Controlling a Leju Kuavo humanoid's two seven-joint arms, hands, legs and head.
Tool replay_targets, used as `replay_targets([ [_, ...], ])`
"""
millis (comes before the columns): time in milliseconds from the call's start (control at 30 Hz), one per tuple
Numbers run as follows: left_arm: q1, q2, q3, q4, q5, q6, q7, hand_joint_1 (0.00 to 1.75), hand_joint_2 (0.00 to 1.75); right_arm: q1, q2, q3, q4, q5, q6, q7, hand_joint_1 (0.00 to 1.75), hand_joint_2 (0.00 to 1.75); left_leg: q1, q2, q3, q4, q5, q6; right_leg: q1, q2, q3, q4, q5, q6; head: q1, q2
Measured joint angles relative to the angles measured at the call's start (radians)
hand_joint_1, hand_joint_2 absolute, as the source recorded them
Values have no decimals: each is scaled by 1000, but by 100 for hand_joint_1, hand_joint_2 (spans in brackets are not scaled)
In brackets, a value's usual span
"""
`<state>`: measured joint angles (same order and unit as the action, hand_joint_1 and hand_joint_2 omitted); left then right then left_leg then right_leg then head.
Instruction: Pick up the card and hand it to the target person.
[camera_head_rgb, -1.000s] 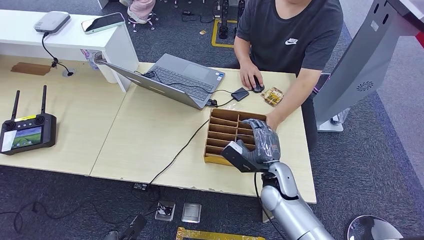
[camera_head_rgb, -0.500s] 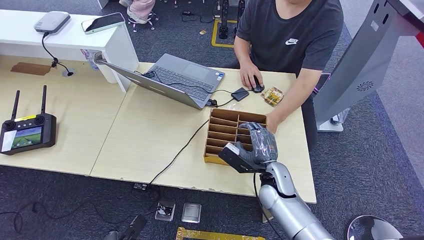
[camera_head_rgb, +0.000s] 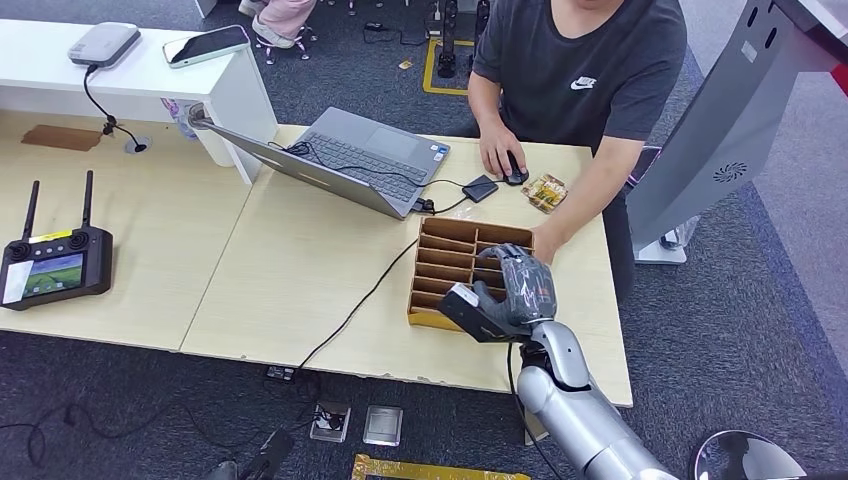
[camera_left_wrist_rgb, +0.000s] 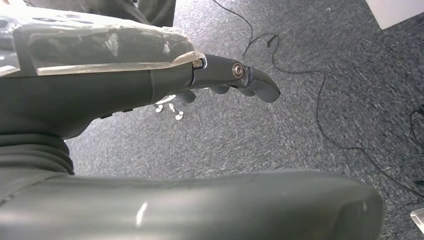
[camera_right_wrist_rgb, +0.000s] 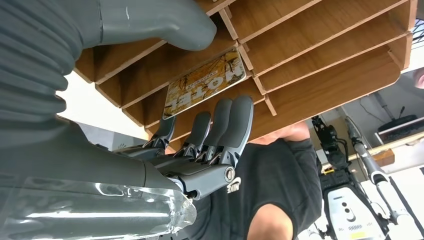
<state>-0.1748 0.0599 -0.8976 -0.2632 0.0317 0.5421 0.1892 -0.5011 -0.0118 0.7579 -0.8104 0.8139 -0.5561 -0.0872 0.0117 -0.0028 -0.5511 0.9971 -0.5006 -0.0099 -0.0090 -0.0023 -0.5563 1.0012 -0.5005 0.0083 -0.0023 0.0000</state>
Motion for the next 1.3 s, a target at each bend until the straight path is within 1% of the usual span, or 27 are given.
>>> replay_targets([
  [67,0,0,0,0,0,0,0,0,0,-3,0,2,6,0,-4,2,82,175,0,0,0,0,0,0,0,0,0,0,0,0,0,0],
  [100,0,0,0,0,0,0,0,0,0,-4,0,3,8,0,-7,2,89,175,0,0,0,0,0,0,0,0,0,0,0,0,0,0],
  [167,0,0,0,0,0,0,0,0,0,-5,0,3,12,-1,-15,6,121,175,0,0,0,0,0,0,0,0,0,0,0,0,0,0],
  [200,0,0,0,0,0,0,0,0,0,-6,-1,3,14,-1,-18,9,143,175,0,0,0,0,0,0,0,0,0,0,0,0,0,0],
  [233,0,0,0,0,0,0,0,0,0,-7,-2,3,15,-1,-21,11,160,175,0,0,0,0,0,0,0,0,0,0,0,0,0,0],
  [300,0,0,1,0,0,0,0,0,0,-9,-4,2,17,-1,-22,14,175,175,0,0,0,0,0,0,0,0,0,0,0,0,0,0],
  [1033,0,0,1,0,0,6,-2,0,0,-19,-13,2,17,4,-23,13,175,175,0,0,0,0,0,0,0,0,0,0,0,0,0,0],
  [1300,0,0,2,0,-1,10,-4,0,0,-13,-19,-1,-21,-21,-52,10,175,175,0,0,0,0,0,0,0,0,0,0,0,0,0,0],
])
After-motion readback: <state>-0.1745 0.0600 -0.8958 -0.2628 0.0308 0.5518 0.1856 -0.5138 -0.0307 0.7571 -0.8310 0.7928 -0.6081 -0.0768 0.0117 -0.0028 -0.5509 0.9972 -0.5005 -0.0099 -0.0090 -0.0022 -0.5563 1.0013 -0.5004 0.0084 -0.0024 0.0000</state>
